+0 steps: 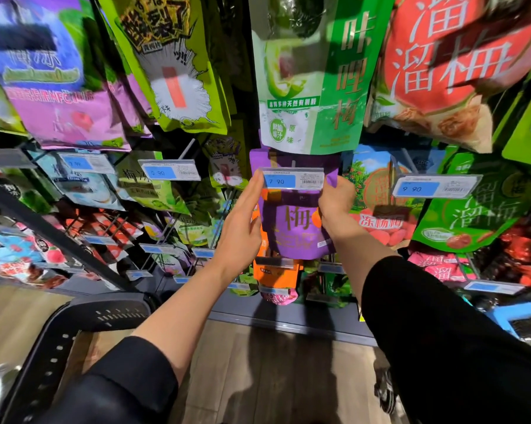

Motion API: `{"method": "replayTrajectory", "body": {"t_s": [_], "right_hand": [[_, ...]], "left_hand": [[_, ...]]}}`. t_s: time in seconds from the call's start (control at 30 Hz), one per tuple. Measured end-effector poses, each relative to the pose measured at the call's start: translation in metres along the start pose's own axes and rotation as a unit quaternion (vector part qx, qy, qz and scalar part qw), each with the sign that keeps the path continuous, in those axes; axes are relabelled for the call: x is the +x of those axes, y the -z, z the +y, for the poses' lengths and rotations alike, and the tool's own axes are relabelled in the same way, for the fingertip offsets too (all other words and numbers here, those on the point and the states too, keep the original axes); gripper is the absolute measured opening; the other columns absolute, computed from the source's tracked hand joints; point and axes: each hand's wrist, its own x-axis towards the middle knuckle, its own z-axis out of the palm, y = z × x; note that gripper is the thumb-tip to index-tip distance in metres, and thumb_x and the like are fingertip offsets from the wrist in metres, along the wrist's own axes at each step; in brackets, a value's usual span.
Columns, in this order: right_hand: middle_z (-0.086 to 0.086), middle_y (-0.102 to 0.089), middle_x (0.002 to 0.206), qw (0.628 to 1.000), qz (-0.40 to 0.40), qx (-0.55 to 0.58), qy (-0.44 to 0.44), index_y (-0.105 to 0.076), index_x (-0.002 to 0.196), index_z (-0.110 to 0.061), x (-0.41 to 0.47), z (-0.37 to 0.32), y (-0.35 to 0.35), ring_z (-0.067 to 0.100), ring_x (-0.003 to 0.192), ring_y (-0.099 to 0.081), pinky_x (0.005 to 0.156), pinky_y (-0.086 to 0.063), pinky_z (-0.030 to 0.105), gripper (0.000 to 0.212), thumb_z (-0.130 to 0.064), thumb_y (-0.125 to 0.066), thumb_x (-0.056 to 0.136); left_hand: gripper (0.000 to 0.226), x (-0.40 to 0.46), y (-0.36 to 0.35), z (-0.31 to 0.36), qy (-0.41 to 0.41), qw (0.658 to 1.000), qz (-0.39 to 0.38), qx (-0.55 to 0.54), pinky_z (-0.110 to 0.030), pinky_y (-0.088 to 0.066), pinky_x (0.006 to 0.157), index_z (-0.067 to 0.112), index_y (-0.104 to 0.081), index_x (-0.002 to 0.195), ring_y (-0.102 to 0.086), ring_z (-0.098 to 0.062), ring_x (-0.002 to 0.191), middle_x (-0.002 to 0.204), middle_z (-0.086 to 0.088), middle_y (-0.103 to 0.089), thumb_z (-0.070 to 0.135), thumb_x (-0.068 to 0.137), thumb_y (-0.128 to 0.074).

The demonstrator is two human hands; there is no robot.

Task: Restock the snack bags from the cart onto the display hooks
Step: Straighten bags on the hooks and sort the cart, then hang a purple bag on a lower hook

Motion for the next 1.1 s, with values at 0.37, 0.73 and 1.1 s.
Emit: {"method": "replayTrajectory", "body": {"t_s": [0.37,0.73,1.1], "right_hand": [[-0.004,-0.047,0.071,0.999,-0.024,0.015,-0.032,-0.056,0.108,0.009,-0.024,0.044,0.056,0.006,0.07,-0.048,0.078,-0.044,0.024,0.022,-0.003,-0.061,0.091],[-0.003,-0.056,0.064,0.982,0.184,0.001,0.039,-0.055,0.107,-0.005,-0.131,0.014,0.242,-0.002,0.054,-0.056,0.061,-0.05,0.019,0.022,0.0,-0.064,0.088],[-0.012,-0.057,0.05,0.867,0.479,-0.112,-0.082,-0.065,0.079,-0.017,-0.253,0.046,0.559,-0.004,0.043,-0.049,0.053,-0.044,0.02,0.011,-0.009,-0.07,0.084]], "left_hand": [[0.083,-0.02,-0.042,0.006,0.063,0.997,0.024,-0.041,-0.033,-0.011,0.122,0.015,-0.009,0.154,0.0,0.0,0.146,0.158,0.013,0.0,-0.015,0.086,-0.046],[0.031,-0.056,-0.154,0.083,0.054,0.954,-0.214,-0.205,-0.018,-0.052,0.083,0.015,-0.059,0.122,-0.065,-0.002,0.09,0.102,0.007,-0.068,0.01,0.091,-0.058],[0.027,-0.149,-0.315,0.232,-0.079,0.84,-0.48,-0.241,-0.013,-0.051,0.073,0.024,-0.059,0.113,-0.061,-0.001,0.085,0.1,0.007,-0.064,0.01,0.089,-0.06]]}}
